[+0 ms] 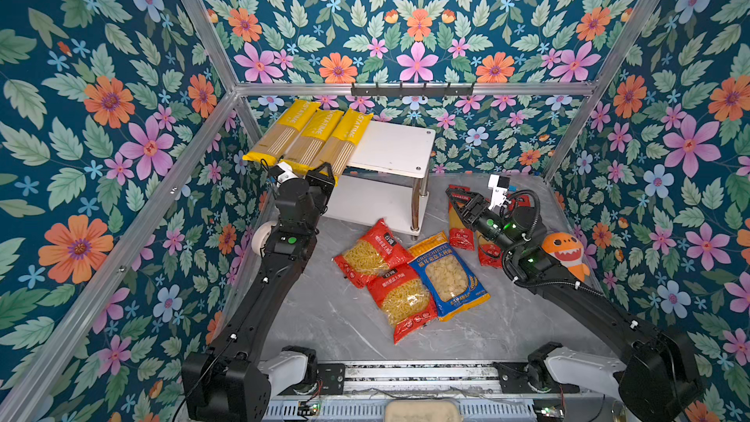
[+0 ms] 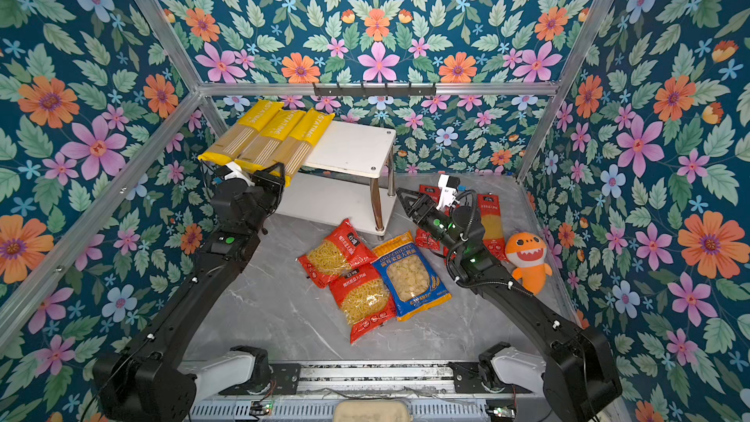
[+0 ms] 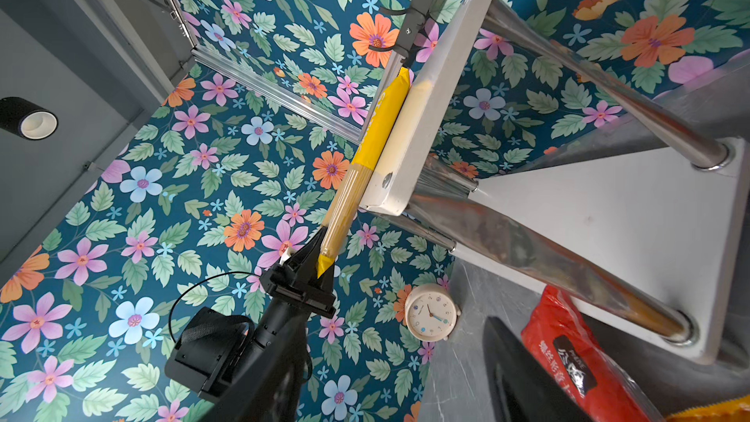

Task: Place and organize the pasta boxes and bags onto the shelf
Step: 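Lay the pack on the top tier with the left gripper while the right releases, then push the pack farther onto the top tier beside the others with the left gripper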

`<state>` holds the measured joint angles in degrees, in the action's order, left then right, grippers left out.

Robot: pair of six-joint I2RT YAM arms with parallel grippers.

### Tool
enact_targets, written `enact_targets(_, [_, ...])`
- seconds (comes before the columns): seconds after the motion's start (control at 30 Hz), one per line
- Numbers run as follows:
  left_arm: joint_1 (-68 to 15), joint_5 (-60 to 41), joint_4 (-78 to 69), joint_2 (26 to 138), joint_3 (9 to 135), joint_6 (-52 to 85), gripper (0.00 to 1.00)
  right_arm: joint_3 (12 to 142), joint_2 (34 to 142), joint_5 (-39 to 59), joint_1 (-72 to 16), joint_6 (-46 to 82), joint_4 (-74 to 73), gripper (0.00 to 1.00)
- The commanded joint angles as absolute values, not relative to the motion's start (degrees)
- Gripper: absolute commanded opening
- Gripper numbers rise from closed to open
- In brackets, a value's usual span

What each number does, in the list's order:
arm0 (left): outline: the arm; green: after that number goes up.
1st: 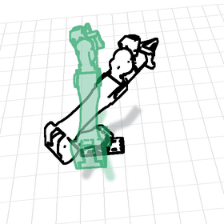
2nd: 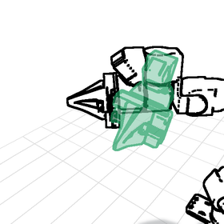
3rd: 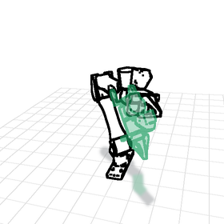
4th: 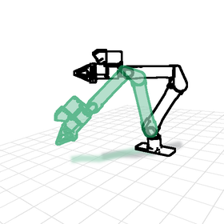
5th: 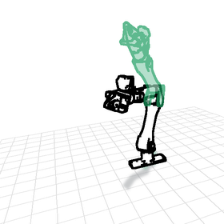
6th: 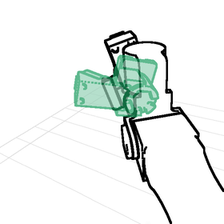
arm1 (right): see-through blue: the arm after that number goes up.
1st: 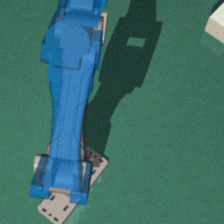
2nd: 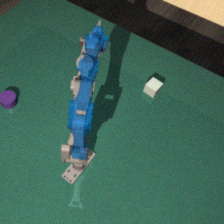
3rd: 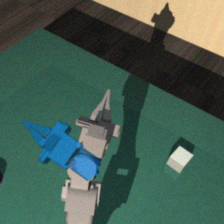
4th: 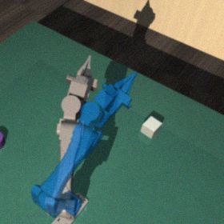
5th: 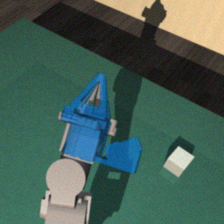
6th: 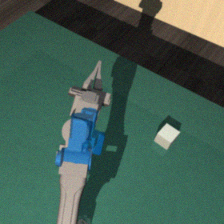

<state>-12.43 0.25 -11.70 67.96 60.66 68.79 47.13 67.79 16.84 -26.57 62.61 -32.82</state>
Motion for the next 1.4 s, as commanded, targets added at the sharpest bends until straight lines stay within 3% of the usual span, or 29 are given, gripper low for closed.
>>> enact_targets(0.0, [-10.87, 1.51, -12.09, 68.55, 59.89, 70.31, 0.0, 47.55, 67.69, 17.5, -26.65, 63.33, -35.78, 0.69])
enact_targets(0.53, [-6.42, -4.72, -14.38, 71.5, 61.19, 71.19, 0.0, 46.67, 66.93, 16.72, -26.61, 62.75, -34.64, 0.69])
enact_targets(0.73, [-6.5, -6.38, -15.03, 69.52, 59.58, 71.28, 0.44, 46.67, 67.02, 16.7, -26.65, 62.49, -34.11, 0.69])
enact_targets(0.97, [-6.59, -7.49, -12.44, 63.68, 54.99, 71.13, 0.66, 46.98, 68.01, 17.22, -26.65, 62.86, -35.13, 0.68])
enact_targets(1.17, [-4.21, -8.8, -8.86, 58.92, 52.99, 69.05, 0.63, 46.34, 67.57, 16.97, -26.72, 62.88, -35.33, 0.68])
enact_targets(1.37, [-1.58, -15.71, -15.34, 60.71, 51.5, 72.2, 0.63, 45.36, 67.18, 16.89, -26.69, 62.58, -35.95, 0.68])
